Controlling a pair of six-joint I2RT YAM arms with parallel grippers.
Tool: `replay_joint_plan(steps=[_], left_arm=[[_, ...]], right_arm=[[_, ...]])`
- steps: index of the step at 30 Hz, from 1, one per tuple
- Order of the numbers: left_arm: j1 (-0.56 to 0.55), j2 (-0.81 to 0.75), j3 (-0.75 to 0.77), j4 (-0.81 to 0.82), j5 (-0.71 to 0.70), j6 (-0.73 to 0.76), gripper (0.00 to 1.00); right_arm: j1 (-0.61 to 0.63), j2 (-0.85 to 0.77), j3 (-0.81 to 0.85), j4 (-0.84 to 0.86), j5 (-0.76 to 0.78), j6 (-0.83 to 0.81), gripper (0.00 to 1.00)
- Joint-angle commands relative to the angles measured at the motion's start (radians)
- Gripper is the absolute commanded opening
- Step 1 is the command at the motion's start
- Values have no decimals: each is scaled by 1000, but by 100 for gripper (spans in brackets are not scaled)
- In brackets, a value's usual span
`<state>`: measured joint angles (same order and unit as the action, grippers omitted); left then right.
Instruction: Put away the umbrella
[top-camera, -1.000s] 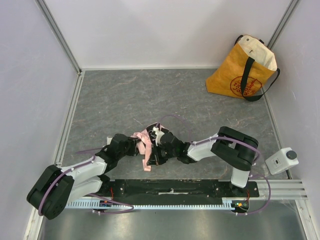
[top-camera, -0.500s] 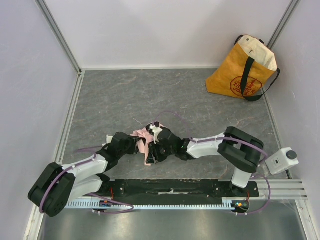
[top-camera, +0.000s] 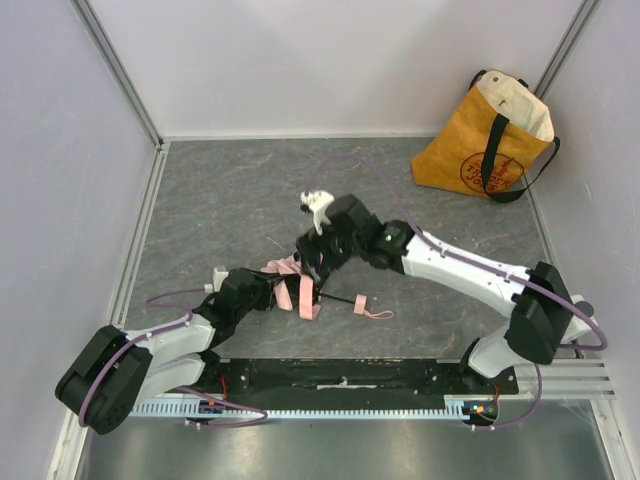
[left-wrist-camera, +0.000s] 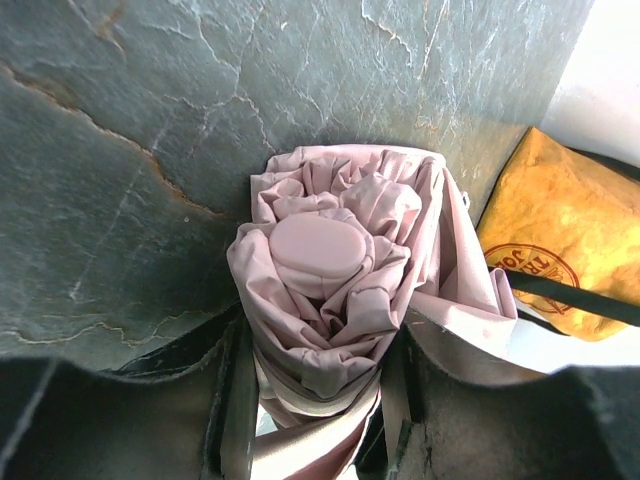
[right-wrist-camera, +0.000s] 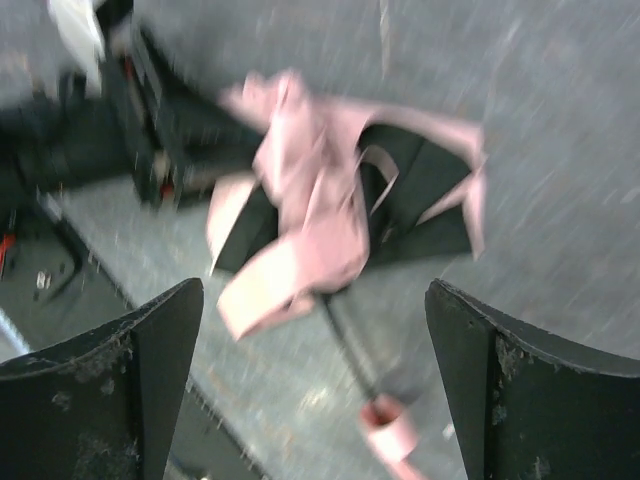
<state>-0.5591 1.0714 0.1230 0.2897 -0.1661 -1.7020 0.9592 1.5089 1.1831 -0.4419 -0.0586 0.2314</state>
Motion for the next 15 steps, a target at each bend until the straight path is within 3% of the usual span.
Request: replay_joint_plan(steps=[1,4,8,15], left_arm=[[-7,25,-37,-106,-44,97,2],[-7,19,-36,-106,-38,94,2],[-7,18,-33,-113,-26,85,2],[-7,33,3,-152,-4,61,2]], right_arm=[[-117,181,183,67,-185,-208,98],[-126,336,308,86,-306,-282,98],[-137,421,308,146,-397,-302,96],[-109,372,106,319,-469,-274,89]])
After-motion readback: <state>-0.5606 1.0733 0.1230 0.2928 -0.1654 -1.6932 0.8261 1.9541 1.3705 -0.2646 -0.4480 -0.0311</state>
